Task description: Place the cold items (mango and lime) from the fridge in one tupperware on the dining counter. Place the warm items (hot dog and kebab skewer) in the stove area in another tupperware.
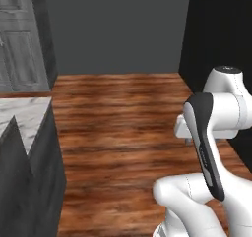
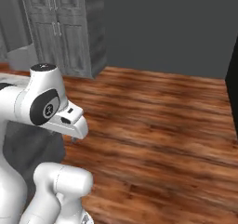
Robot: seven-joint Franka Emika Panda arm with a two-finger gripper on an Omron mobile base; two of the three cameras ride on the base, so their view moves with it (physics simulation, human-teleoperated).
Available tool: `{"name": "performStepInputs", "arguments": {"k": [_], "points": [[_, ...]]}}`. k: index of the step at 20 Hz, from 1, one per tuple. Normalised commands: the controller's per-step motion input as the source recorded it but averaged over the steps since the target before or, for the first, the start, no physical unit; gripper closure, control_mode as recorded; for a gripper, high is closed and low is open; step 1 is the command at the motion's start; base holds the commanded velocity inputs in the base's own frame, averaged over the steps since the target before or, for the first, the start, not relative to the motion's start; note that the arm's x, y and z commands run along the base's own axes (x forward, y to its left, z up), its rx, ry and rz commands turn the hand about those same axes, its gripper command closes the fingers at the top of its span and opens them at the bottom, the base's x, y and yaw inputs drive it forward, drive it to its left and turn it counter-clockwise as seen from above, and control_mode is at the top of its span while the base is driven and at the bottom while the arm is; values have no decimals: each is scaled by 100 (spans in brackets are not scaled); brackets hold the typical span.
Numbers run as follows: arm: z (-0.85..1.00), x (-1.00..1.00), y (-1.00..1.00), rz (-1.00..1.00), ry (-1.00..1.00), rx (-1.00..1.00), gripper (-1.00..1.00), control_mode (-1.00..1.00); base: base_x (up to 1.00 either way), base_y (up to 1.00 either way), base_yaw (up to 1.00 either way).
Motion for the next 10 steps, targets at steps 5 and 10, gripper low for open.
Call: {"name": "performStepInputs", "arguments": {"k": [5, 10], "points": [[0, 0, 0, 0, 0, 0, -100, 100, 100, -61, 38], [0, 0, 0, 0, 0, 0, -100, 100, 100, -48, 46]]}}
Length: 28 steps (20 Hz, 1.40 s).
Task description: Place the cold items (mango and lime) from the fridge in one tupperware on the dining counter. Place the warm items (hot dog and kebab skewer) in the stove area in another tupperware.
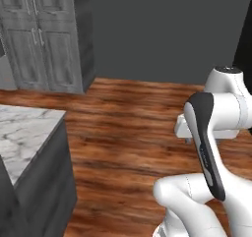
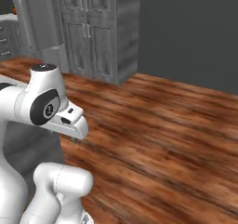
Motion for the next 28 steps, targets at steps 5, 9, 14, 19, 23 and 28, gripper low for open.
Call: {"name": "performStepInputs", "arguments": {"k": [5, 9, 14, 19, 23, 28], "points": [[0, 0, 0, 0, 0, 0, -100, 100, 100, -49, 52], [0, 0, 0, 0, 0, 0, -100, 100, 100, -60, 49], [0, 0, 0, 0, 0, 0, -100, 100, 85, -77, 52], [0, 0, 0, 0, 0, 0, -100, 100, 54, -62, 64], [0, 0, 0, 0, 0, 0, -100, 100, 37, -63, 73], [0, 0, 0, 0, 0, 0, -100, 100, 31, -78, 73]]}}
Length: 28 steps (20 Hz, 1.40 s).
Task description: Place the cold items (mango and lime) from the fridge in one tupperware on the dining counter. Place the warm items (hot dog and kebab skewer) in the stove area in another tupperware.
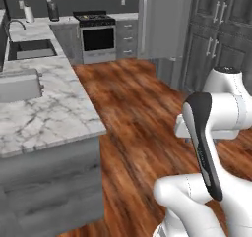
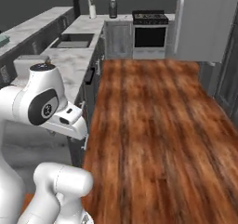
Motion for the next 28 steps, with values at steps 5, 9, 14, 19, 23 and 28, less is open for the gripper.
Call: {"name": "performStepInputs", "arguments": {"k": [5, 9, 14, 19, 23, 28], "points": [[0, 0, 0, 0, 0, 0, -100, 100, 33, -99, 58], [0, 0, 0, 0, 0, 0, -100, 100, 56, -100, 14], [0, 0, 0, 0, 0, 0, -100, 100, 74, -78, -6], [0, 0, 0, 0, 0, 0, -100, 100, 100, -70, 0], [0, 0, 0, 0, 0, 0, -100, 100, 100, -60, 4], [0, 0, 0, 0, 0, 0, -100, 100, 100, -20, 11]]}}
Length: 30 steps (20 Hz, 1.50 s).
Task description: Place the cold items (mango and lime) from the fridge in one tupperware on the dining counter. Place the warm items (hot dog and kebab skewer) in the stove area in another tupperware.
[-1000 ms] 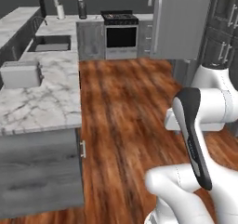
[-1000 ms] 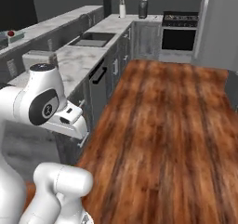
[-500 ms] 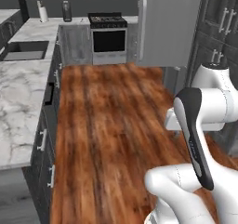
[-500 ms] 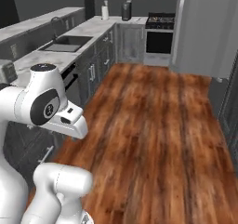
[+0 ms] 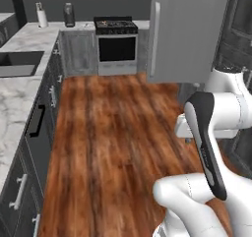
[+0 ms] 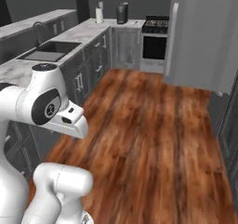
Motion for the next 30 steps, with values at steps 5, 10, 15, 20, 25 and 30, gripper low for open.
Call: {"name": "performStepInputs", "arguments": {"k": [5, 10, 15, 20, 25, 30], "points": [[0, 0, 0, 0, 0, 0, -100, 100, 100, 0, 30], [0, 0, 0, 0, 0, 0, -100, 100, 100, -4, 10], [0, 0, 0, 0, 0, 0, -100, 100, 100, 1, 0], [0, 0, 0, 0, 0, 0, -100, 100, 100, 44, -1], [0, 0, 0, 0, 0, 0, -100, 100, 100, 55, -10], [0, 0, 0, 0, 0, 0, -100, 100, 100, 12, -16]]}}
